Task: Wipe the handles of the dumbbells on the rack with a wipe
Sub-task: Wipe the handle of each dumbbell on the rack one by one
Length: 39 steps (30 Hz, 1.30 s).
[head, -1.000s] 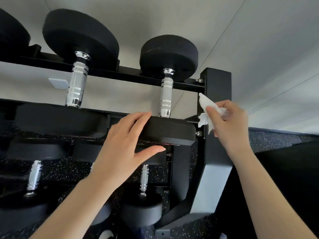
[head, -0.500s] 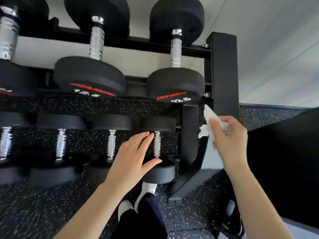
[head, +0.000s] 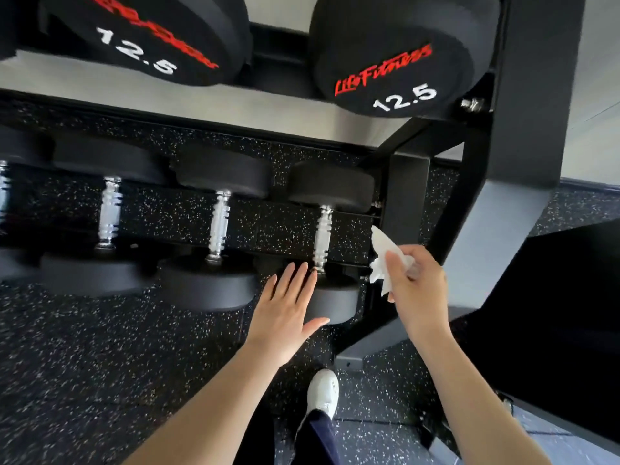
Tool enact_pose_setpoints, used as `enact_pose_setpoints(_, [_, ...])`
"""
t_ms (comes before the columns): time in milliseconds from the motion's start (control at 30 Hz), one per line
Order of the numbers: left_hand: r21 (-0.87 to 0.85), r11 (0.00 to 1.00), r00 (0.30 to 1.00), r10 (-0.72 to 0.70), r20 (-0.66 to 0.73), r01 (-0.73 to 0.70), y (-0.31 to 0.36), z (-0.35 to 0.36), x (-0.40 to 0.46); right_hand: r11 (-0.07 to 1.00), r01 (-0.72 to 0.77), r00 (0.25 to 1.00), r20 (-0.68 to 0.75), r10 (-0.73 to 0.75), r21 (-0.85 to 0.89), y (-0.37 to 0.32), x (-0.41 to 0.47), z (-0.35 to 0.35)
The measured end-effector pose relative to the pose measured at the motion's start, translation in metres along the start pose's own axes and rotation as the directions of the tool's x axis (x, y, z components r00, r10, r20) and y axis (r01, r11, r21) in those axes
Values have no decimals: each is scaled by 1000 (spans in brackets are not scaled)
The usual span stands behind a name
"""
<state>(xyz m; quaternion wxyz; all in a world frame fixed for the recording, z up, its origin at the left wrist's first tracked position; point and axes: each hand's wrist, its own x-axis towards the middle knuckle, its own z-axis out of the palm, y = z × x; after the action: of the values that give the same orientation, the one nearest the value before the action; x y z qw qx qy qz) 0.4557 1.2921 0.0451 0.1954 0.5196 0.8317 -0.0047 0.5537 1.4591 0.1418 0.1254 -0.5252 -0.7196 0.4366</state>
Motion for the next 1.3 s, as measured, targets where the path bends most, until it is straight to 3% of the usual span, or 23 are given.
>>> enact_pose_setpoints(333, [-27,999,990,-44,-133,40,2,66,9,949,230,969,139,-204,-216,62,60,66])
enact_pose_setpoints(567, [-44,999,981,2,-193,-11,-5,75,11,930,329,944,29,-328,-165,66,102,126])
enact_pose_setpoints(767, [-84,996,966,-23,-258,2,-5,81,10,980,196,956,-216,-197,-28,71,113,159])
enact_pose_setpoints(933, [-72,997,962,-22,-273,2,-5,82,11,993,100,940,-323,-113,-56,65,110,169])
enact_pose_setpoints(1100, [-74,997,959,-26,-281,5,-5,83,11,993,3,973,-228,24,117,57,114,165])
enact_pose_setpoints(1300, [-86,996,950,-26,-310,-1,-5,84,12,962,-103,958,-234,164,252,50,116,173])
